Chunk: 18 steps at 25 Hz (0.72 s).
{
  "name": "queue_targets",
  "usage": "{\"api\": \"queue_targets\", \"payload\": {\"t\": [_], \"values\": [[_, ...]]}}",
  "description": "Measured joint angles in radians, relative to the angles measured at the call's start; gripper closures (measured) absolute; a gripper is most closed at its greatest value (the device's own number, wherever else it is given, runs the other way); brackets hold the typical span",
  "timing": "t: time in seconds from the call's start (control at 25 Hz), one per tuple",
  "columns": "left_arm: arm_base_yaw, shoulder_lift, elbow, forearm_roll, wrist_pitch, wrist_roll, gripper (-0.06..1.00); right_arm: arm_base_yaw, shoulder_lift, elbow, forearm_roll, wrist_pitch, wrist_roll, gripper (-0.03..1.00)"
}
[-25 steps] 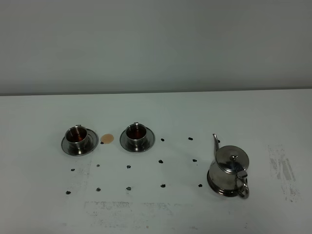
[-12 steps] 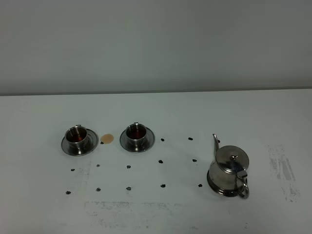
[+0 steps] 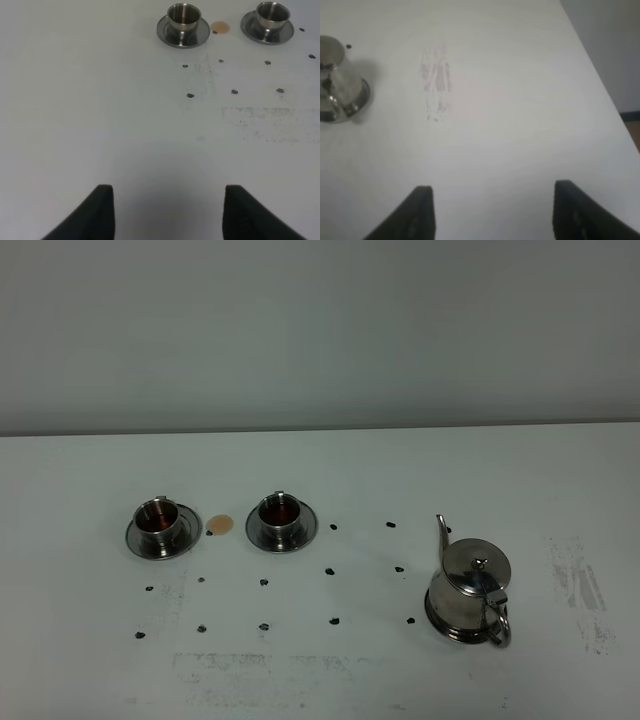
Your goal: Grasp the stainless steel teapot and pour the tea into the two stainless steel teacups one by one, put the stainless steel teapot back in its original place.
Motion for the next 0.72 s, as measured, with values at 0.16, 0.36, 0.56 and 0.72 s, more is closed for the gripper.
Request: {"api": "queue_targets", "payload": {"t": [0.16,0.36,0.56,0.72], "values": [[0.0,0.0,0.0,0.0,0.0,0.0,0.41,0.0,0.0,0.0,0.024,0.009,-0.027,0.44],[0.0,0.0,0.0,0.0,0.0,0.0,0.41,0.0,0.0,0.0,0.032,0.014,-0.039,0.44],[0.0,0.0,0.0,0.0,0.0,0.0,0.41,0.0,0.0,0.002,0.036,-0.02,-0.039,0.44],[0.0,0.0,0.0,0.0,0.0,0.0,0.41,0.0,0.0,0.032,0.064,-0.075,-0.062,0.44]]}}
